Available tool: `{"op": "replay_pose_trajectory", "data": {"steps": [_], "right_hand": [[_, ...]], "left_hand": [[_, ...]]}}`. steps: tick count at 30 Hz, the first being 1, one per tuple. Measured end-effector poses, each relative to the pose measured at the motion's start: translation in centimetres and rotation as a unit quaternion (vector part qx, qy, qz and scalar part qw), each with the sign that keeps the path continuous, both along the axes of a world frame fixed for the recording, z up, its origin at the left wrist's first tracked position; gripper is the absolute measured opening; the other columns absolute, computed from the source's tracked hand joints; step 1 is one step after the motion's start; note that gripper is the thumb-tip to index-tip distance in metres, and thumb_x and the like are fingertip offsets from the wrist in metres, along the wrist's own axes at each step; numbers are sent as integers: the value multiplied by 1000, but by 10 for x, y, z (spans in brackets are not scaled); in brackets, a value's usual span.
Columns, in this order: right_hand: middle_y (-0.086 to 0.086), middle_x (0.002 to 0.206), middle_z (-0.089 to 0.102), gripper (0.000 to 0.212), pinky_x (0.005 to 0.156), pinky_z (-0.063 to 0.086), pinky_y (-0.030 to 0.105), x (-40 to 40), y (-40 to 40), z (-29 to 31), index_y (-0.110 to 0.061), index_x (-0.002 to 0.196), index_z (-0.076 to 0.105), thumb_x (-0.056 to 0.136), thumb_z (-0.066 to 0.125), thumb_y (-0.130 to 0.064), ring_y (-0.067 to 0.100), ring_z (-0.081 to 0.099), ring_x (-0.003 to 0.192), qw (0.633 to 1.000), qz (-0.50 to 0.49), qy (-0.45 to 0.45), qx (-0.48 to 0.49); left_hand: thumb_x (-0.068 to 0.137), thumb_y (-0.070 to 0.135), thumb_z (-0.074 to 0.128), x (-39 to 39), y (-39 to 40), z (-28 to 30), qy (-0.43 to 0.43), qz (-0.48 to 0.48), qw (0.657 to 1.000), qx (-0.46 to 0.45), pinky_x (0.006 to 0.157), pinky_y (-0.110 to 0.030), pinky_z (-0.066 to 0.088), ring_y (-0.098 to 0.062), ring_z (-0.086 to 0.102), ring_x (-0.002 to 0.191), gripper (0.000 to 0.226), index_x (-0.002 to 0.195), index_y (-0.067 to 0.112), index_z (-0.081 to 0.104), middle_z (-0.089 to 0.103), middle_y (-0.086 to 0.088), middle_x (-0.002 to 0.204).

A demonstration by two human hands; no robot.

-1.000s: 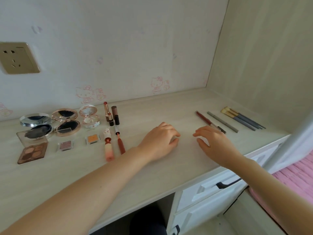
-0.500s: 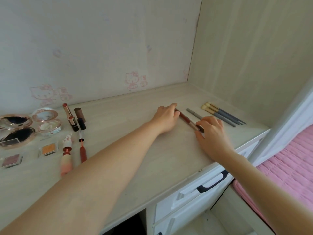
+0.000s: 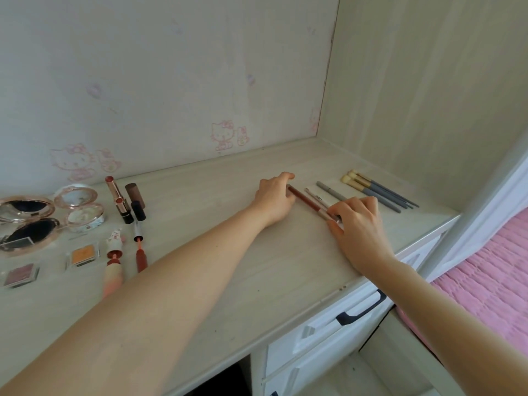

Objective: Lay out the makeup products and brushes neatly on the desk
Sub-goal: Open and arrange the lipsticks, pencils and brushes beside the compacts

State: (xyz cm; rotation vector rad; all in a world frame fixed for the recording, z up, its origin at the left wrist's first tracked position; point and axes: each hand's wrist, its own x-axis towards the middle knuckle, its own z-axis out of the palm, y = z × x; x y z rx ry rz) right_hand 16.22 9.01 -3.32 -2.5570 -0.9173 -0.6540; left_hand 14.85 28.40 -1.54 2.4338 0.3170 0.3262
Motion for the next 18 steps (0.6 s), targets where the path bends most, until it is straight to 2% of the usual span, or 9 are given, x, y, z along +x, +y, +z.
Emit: {"op": "replay_pose_trajectory", "data": {"steps": [4,8,11,15,18], "right_hand": [[1,94,64,22,83,36,35,-10,0,3,-14,105,62,89,62,-29,23,43,96,999,19,25,-7],[-5,99,62,20,87,33,32,-18,3,8,-21,109,59,93,57,-32,17,40,98,998,28,53,-5],[-5,98,62,14,82,36,29,-26,9,13,-19,104,60,92,59,-25,18,43,97,993,39,86,65],[-7,96,60,11,70,36,14,-44,21,23,-16,103,61,92,58,-17,14,49,94,971,81,156,161],[-11,90,60,9,68,42,21,-62,34,31,-21,98,61,93,56,-18,11,55,86,945,116,208,224]], "left_hand": [[83,7,64,-14,10,-1,-64,10,998,11,92,-23,38,-22,53,106,39,120,17,61,55,-6,107],[76,10,75,-35,19,7,-102,4,995,13,81,-21,40,-14,52,86,24,98,18,72,53,-3,94],[76,13,77,-61,27,16,-107,-7,994,13,77,-20,39,-13,52,83,20,94,18,73,55,-1,90],[78,18,76,-100,39,22,-95,-11,995,-5,78,-21,44,-14,61,87,16,94,20,74,67,3,88],[80,23,75,-133,49,27,-103,1,994,-36,84,-25,48,-11,63,88,21,101,22,73,70,4,90]]}}
